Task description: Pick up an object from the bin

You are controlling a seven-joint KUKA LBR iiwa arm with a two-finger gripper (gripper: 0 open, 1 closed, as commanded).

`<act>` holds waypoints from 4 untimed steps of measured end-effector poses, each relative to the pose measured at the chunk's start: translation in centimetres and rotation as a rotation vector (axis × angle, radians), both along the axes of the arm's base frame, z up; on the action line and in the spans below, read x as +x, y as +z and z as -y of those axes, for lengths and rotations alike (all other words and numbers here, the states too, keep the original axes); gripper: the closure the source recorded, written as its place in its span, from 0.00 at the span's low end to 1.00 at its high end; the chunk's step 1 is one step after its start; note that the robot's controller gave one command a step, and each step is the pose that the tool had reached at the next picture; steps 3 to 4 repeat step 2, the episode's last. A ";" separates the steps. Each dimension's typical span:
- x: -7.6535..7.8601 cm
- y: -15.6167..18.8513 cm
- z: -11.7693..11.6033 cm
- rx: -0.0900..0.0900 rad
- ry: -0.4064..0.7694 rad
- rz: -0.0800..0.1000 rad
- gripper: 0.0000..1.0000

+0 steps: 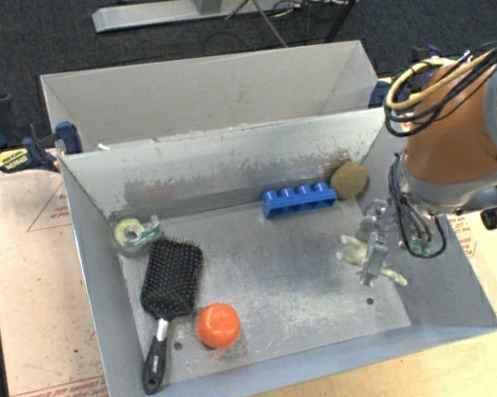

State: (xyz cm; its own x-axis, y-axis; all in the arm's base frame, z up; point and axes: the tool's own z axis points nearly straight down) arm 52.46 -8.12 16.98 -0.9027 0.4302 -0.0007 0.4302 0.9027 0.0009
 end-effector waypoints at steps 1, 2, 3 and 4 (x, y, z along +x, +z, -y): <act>0.1 0.9 0.0 -0.001 0.000 0.006 1.00; 0.1 1.3 0.0 0.000 0.001 0.003 1.00; 0.1 1.3 0.0 0.000 0.001 0.003 1.00; 0.1 1.3 0.0 0.000 0.001 0.003 1.00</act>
Offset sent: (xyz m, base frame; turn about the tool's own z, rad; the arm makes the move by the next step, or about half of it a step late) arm 0.0001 0.0000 0.0235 0.0000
